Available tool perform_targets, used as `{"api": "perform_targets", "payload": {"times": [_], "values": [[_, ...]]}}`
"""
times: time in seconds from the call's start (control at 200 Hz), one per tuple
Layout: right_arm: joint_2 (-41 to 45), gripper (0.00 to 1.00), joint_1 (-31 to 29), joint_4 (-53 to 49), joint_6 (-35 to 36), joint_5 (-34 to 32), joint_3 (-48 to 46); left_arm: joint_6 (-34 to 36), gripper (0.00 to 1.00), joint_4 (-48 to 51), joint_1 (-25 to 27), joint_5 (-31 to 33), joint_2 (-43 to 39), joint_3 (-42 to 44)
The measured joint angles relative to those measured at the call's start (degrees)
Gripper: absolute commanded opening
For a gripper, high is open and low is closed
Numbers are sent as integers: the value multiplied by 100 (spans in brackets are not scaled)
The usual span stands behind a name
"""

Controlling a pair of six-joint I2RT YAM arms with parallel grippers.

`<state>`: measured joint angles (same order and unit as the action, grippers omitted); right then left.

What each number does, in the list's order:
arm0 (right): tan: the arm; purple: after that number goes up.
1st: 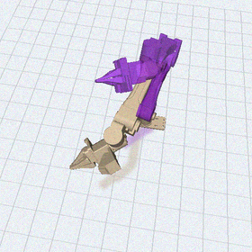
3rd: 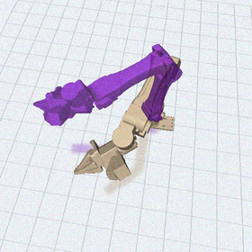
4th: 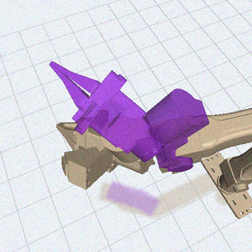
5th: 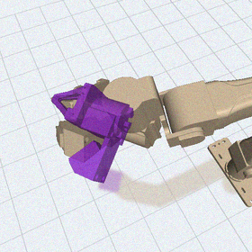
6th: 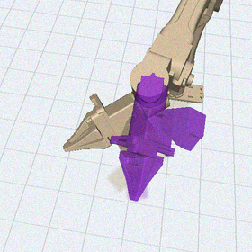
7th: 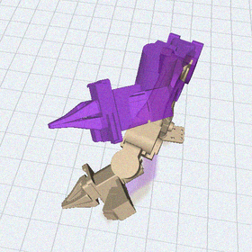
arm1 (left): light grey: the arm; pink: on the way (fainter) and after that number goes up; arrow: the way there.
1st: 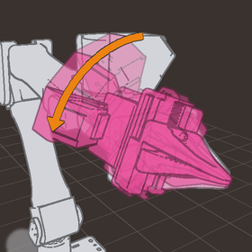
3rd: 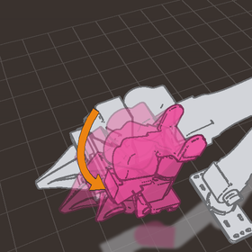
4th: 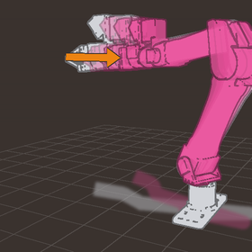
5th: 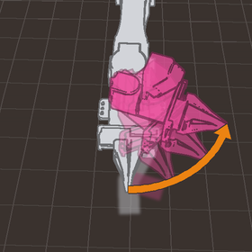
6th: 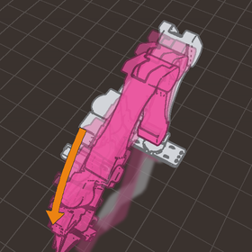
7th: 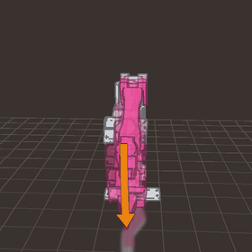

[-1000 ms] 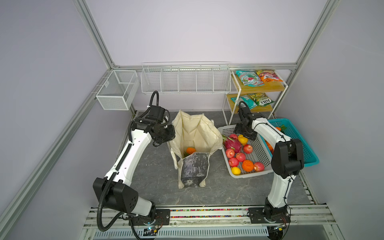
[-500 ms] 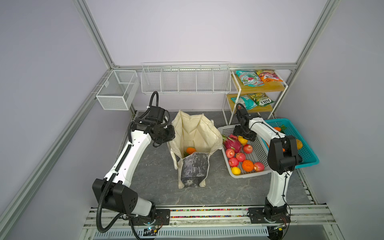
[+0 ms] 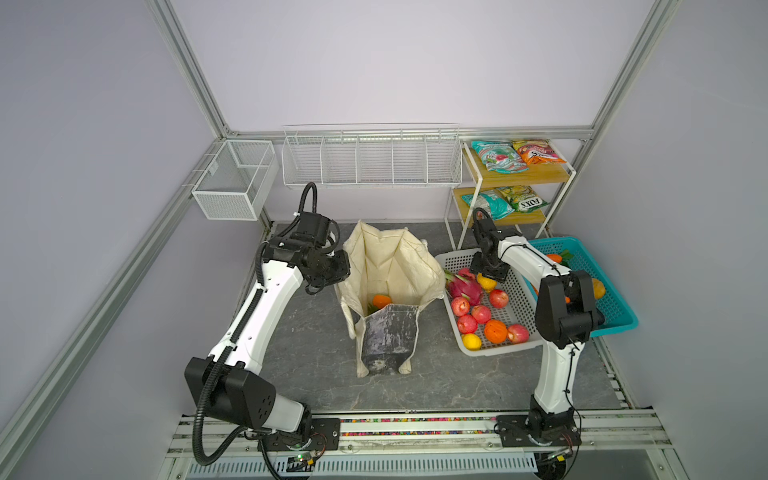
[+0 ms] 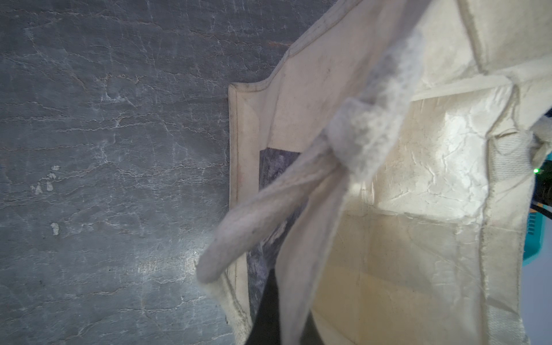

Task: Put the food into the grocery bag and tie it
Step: 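Lower the right gripper and grasp the yellow mango in the basket, then carry the yellow mango over the bag and lower it inside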

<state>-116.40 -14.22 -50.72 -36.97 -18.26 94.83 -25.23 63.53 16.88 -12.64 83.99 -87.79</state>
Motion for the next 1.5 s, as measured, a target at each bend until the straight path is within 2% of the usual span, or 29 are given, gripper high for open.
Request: {"api": "perform_targets", "payload": {"times": [0.13,0.32,0.655,0.79,0.92,1.025,1.17,1.5], "values": [[7,59,26,0,-4,81,-7,0,0,0,0,-2,0,2],[210,59,37,-74,-4,225,-11,0,0,0,0,-2,0,2],[1764,59,-48,-737,297,940,706,4,0,-28,0,-24,-4,76],[2468,56,-483,-715,466,1266,1110,7,0,-28,0,-28,-4,79],[2730,57,-1257,-601,605,1517,1674,24,0,-28,0,-50,-4,79],[2594,58,-1884,-535,697,1670,2155,48,0,-20,0,-72,4,66],[1980,58,-2601,-457,752,1904,2813,107,0,28,0,-94,90,-66],[262,59,-3346,-457,761,2800,3156,157,0,107,0,-125,136,-160]]}}
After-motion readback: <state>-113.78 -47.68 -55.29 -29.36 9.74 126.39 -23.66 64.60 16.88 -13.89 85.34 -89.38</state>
